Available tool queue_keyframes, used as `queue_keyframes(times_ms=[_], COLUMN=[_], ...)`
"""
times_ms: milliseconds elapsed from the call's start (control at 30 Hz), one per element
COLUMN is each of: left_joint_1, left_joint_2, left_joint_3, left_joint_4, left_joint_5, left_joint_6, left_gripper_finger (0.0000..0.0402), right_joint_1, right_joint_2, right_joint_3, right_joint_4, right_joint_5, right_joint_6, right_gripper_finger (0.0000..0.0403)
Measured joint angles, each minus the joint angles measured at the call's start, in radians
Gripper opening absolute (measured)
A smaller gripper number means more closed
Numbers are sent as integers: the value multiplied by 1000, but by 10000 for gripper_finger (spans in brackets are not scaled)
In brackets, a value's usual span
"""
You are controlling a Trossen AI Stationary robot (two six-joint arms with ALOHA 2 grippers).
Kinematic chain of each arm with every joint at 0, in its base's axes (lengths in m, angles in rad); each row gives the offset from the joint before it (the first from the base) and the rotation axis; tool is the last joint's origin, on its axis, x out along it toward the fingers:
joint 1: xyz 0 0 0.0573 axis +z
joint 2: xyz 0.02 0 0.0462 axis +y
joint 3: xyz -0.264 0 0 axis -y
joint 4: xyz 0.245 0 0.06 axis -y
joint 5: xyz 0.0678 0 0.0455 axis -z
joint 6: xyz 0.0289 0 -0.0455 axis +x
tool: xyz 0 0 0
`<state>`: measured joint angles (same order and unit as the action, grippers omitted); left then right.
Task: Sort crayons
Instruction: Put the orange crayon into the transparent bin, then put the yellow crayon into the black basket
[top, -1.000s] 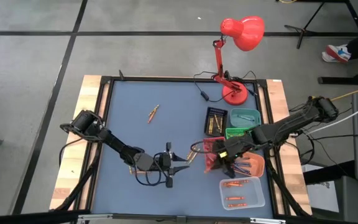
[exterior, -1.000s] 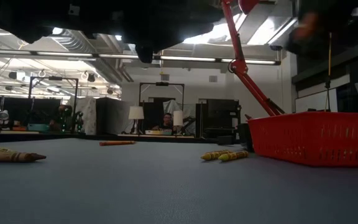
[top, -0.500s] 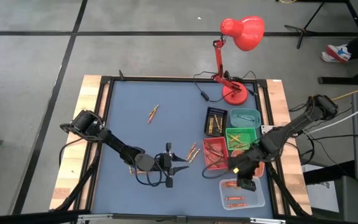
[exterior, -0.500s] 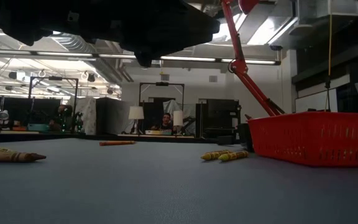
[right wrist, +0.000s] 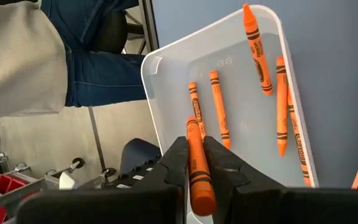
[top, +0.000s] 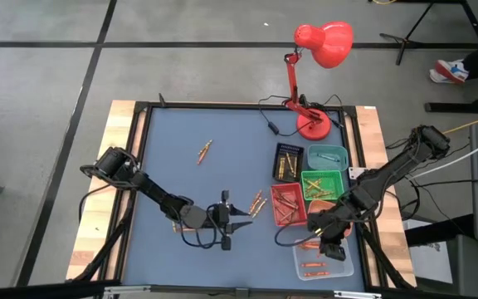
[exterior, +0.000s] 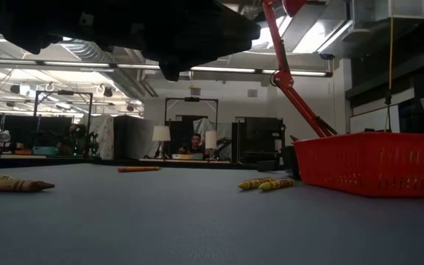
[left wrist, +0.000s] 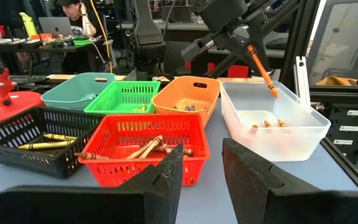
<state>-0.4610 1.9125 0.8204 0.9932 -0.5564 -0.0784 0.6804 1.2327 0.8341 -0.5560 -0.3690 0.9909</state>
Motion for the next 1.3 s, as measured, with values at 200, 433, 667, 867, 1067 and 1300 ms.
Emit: queue_keyframes(times_ms=[200,433,667,867,1067,1300], left_joint_1=[2,3,3,10,30,58], left_joint_2=[0,0,0,0,29,186], left_joint_3=[0,0,0,0,12,126], left_joint_4=[-6,-106,-203,-209,-206,-210], left_joint_5=[0,0,-4,-11,-13,-13], left_joint_6=[-1,-105,-192,-193,-218,-226], left_gripper_finger=[98,98,98,98,98,98], right_joint_1=[0,0,0,0,0,0], right_joint_2=[0,0,0,0,0,0], right_joint_3=[0,0,0,0,0,1], right_joint_4=[0,0,0,0,1,8], right_joint_5=[1,20,26,26,26,36], right_joint_6=[0,0,0,0,0,-1], right_gripper_finger=[46,122,146,147,147,147])
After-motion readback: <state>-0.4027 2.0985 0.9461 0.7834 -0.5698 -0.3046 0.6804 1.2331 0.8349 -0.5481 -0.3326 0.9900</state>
